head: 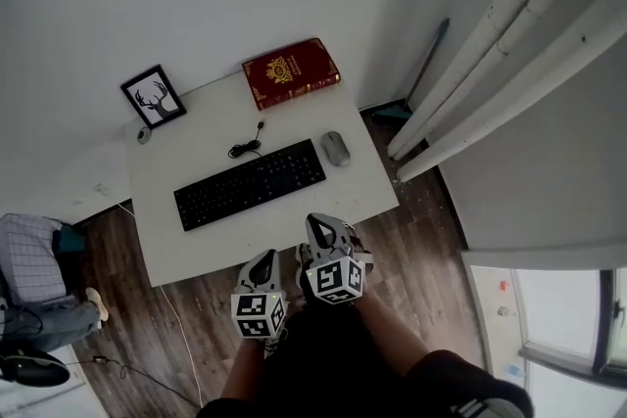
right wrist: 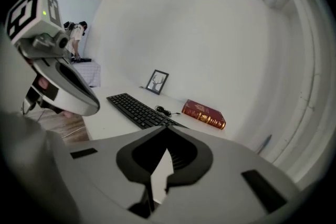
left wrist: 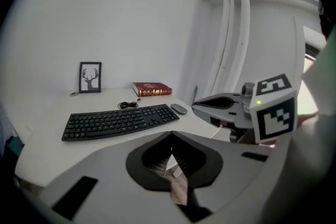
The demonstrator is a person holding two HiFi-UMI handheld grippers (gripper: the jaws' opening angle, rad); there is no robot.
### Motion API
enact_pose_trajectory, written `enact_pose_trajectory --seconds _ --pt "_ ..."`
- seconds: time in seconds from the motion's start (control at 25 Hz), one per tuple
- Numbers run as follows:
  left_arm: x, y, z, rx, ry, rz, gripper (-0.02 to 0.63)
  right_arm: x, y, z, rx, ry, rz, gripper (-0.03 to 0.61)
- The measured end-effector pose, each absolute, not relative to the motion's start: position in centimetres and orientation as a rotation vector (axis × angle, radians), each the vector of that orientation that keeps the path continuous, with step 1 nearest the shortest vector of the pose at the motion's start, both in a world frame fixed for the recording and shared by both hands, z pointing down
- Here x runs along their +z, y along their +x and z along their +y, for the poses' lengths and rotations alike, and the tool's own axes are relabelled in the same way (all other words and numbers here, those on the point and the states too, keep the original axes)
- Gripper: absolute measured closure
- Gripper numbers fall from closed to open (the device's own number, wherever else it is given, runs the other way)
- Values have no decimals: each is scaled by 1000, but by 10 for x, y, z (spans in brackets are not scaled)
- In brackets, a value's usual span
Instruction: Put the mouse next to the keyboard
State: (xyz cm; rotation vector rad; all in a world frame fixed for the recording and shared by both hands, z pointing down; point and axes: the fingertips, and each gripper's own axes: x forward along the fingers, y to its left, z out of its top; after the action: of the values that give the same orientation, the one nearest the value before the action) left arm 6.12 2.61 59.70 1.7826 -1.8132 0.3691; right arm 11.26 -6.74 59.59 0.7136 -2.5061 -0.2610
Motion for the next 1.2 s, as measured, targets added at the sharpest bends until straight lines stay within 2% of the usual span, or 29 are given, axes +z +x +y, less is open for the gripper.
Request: enact_pose_trajectory --seconds 0.28,0.6,0.88,1.2 --pt "587 109 25 289 1762 -1842 612 561 154 -38 -289 663 -2583 558" --pt "518 147 -56 90 1872 -1987 612 515 193 -106 -138 639 -2737 558" --pt "503 188 -74 181 1970 -1977 612 507 230 -127 -177 676 -2724 560" --pt "500 202 -60 197 1985 -1939 612 492 231 -105 -223 670 -2757 560"
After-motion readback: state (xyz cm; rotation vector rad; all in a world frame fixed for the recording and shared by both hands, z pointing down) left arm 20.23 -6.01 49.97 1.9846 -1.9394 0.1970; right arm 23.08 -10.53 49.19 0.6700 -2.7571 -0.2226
